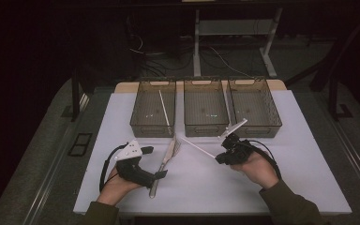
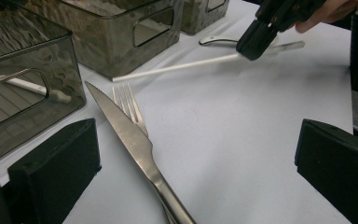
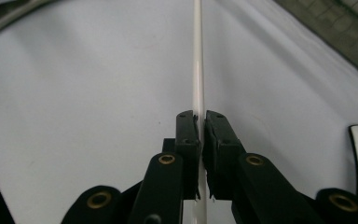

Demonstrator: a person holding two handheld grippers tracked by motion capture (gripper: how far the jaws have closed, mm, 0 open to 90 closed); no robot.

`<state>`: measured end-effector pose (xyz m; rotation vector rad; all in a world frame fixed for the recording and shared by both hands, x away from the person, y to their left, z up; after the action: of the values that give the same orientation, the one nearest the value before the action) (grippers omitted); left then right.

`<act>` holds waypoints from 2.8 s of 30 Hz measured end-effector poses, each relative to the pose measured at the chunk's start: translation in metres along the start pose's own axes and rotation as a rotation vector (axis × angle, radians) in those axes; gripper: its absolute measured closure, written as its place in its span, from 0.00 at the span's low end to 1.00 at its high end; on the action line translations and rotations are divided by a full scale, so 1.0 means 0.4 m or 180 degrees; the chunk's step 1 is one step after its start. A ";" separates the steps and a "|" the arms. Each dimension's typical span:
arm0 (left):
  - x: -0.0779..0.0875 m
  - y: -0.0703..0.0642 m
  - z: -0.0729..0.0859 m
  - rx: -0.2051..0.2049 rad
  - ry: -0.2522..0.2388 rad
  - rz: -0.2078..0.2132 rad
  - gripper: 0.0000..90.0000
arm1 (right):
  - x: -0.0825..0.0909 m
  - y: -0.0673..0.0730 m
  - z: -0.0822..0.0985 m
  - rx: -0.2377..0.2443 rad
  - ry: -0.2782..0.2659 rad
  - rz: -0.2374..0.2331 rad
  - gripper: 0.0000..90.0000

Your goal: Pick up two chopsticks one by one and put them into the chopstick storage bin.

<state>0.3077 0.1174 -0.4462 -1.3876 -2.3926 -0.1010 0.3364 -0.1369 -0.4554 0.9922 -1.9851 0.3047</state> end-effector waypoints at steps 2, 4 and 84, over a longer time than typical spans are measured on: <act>0.000 0.000 0.000 0.0000 0.0010 0.0000 0.00 | 0.014 0.002 -0.005 -0.0001 -0.0051 0.0004 0.94; 0.000 -0.001 0.001 -0.0005 0.0015 -0.0002 0.00 | 0.030 0.005 -0.012 0.0007 -0.0103 -0.0022 0.94; 0.002 -0.010 -0.010 0.0019 -0.0088 0.0103 0.00 | -0.346 -0.017 -0.595 -0.0598 -0.0468 0.0212 0.78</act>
<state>0.3051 0.1151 -0.4416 -1.4334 -2.3898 -0.0668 0.5256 0.0612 -0.4256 0.8507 -2.1386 0.0808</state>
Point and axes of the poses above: each handheld gripper's, and its own axes: x roughly backward along the jaws, z roughly out of its underside, y roughly to its left, the point moved 7 cm from there along -x, roughly forward along the jaws, and after that the axes turned 7 degrees about -y, right-handed, at the moved point
